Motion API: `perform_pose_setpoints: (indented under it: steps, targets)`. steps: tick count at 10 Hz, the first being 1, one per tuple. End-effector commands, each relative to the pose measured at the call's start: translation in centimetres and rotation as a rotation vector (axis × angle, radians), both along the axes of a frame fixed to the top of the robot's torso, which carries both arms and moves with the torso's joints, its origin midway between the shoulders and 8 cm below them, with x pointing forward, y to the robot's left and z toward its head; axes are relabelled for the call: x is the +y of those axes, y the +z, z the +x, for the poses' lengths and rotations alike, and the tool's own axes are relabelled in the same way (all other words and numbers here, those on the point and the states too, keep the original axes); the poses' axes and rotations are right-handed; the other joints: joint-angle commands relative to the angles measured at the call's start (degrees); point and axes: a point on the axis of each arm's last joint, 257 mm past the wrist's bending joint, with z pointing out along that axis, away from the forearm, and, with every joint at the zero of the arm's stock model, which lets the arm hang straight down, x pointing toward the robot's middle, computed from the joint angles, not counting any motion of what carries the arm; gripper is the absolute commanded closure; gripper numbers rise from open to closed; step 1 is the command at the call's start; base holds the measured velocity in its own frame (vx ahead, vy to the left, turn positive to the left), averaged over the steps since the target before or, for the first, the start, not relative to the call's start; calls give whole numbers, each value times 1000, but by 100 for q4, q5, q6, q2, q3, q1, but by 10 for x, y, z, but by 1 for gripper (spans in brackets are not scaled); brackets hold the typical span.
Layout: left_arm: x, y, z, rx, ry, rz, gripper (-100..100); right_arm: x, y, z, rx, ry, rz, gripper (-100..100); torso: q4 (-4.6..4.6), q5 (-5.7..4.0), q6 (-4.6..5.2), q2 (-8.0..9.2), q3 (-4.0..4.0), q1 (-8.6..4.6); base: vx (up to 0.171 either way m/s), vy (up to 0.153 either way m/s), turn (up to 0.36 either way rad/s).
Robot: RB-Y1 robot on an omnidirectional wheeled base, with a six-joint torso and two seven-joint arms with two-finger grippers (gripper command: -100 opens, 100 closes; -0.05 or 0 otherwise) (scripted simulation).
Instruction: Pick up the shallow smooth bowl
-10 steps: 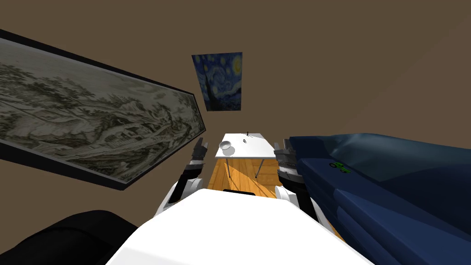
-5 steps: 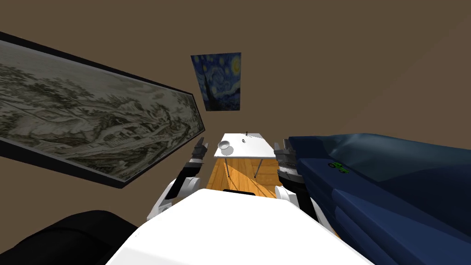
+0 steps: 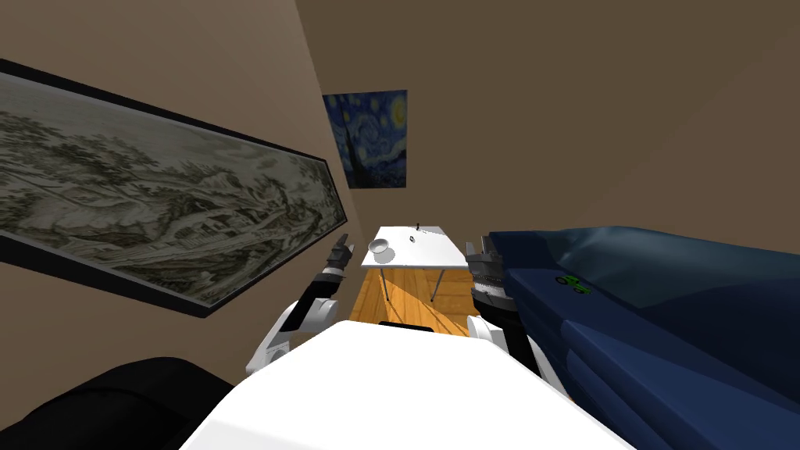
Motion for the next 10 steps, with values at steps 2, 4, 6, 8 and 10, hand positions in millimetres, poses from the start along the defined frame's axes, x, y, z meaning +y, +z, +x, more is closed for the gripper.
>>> perform_pose_setpoints:
  steps: [2,4,6,8,10]
  targets:
    - [5,-8,4,46,3,-15,-100,0,0,0,0,0,0,0,0,0,0,-1,-1,-3,1,-37,-3]
    - [9,-15,8,85,6,-30,-100,0,0,0,0,0,0,0,0,-1,0,1,0,-3,-3,-36,-7]
    - [13,-22,11,124,10,-46,-100,0,0,0,0,0,0,0,0,0,0,-1,-1,0,2,-29,-12]
    - [18,-30,14,164,15,-63,-100,0,0,0,0,0,0,0,0,0,0,-1,-1,-3,2,-38,-16]
    - [23,-37,16,205,21,-81,-100,0,0,0,0,0,0,0,-1,0,0,-4,-2,-1,11,-33,-24]
